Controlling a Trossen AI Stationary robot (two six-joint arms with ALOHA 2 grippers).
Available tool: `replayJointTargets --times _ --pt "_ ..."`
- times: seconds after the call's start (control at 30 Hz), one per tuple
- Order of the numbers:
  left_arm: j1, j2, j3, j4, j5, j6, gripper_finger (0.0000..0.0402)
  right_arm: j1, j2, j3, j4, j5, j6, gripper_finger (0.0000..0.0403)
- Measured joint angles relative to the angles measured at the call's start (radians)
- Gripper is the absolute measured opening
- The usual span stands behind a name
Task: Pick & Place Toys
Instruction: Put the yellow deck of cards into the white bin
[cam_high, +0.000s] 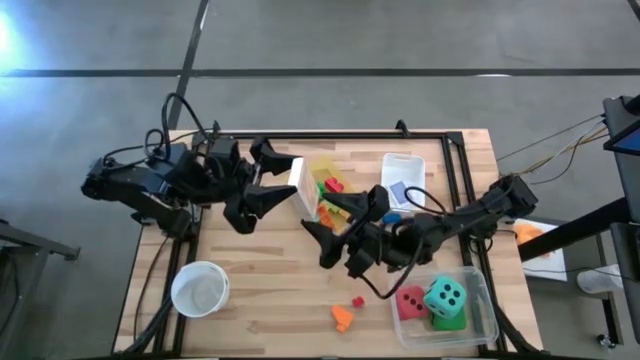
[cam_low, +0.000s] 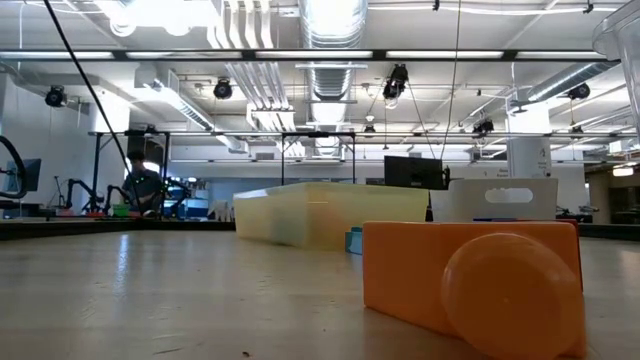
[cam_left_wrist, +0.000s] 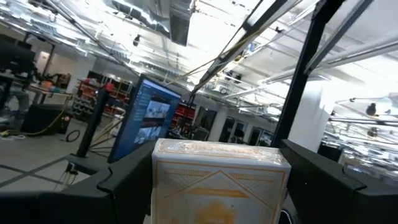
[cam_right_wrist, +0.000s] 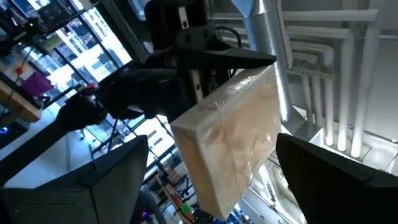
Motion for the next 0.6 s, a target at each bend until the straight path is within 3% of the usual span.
replayJointTargets --times 0.37,0.6 --pt "0.004 0.015 0.0 0.005 0.027 -0.007 0.0303 -0.046 0.0 0.017 -0.003 -0.055 0.007 0.0337" --pt "0.005 0.015 0.0 0.013 0.031 -0.01 0.0303 -0.061 0.002 0.019 -0.007 -0.071 0.016 0.024"
